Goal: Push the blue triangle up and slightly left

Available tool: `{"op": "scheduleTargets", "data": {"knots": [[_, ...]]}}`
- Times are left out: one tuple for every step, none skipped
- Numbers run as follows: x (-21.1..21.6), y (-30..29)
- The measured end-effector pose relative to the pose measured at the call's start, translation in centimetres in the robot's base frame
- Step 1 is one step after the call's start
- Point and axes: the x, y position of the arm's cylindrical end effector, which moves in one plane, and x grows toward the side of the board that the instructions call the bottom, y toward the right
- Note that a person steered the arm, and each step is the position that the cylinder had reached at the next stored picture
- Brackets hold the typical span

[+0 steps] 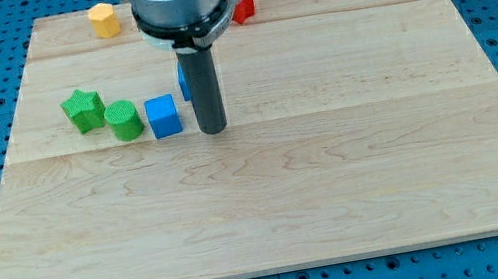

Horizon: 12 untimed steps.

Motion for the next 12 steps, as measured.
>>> {"op": "scheduleTargets", "data": {"knots": [[-0.9,-3.2],[-2.1,-5.1],[-3.8,-4.8],[-5.2,-4.5],[-5.6,-4.2],[-4.4,-3.0],[-4.4,2.6],[-4.4,4.8],[-4.8,6.1],[-6.6,1.3],[-7.2,-2.7],[-6.2,0.0]]}}
